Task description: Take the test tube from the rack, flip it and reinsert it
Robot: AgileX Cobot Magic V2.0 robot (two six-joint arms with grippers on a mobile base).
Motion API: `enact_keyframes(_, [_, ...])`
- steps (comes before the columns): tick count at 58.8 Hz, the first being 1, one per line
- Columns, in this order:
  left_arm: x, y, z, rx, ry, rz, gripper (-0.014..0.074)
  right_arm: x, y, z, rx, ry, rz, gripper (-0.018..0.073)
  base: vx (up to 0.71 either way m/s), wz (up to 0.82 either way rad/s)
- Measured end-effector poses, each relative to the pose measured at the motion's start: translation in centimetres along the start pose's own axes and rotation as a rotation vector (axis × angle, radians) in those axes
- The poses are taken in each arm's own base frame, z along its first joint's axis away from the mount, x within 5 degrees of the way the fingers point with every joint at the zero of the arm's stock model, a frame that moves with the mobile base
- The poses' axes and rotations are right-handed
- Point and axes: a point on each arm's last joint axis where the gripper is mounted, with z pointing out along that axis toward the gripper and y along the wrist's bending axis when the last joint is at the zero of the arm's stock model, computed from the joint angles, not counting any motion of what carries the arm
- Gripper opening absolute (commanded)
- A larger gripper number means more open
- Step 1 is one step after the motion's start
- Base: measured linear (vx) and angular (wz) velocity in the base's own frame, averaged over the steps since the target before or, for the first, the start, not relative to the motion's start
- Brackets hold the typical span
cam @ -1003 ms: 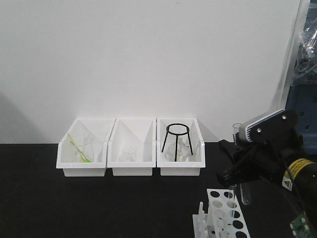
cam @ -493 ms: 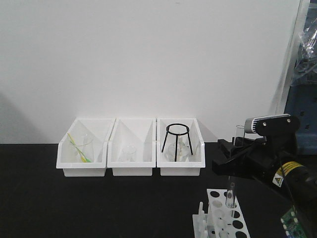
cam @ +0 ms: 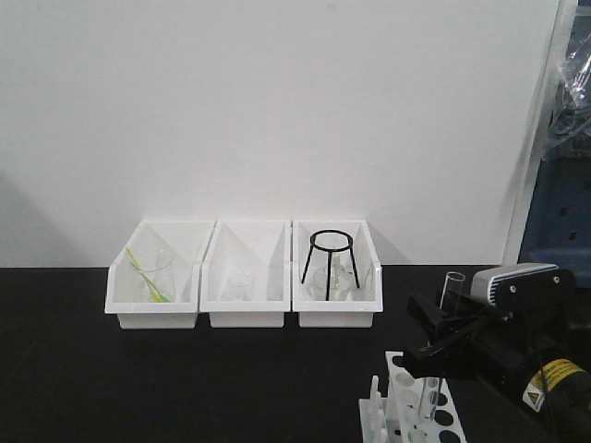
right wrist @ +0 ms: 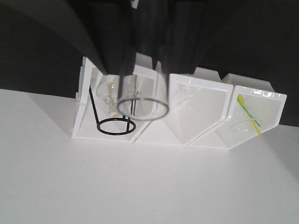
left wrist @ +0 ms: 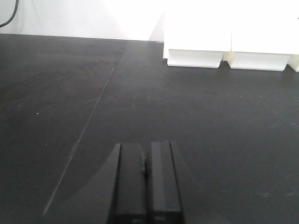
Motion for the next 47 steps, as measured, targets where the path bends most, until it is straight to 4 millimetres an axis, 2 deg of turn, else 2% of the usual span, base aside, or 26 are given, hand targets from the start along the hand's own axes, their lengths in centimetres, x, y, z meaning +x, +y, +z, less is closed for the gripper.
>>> enact_keyframes(22, [0.0,0.0,0.0,0.000,0.000,0.000,-0.0006,-0.2,0.2,0.1,-0.021,-0.033,-0.020,0.0075,0.00,0.00])
enact_keyframes(47, [0.0,0.0,0.0,0.000,0.000,0.000,-0.0006,2.3,0.0,1.9,-0.037,-0.008,-0.065,0.0075,0.00,0.00])
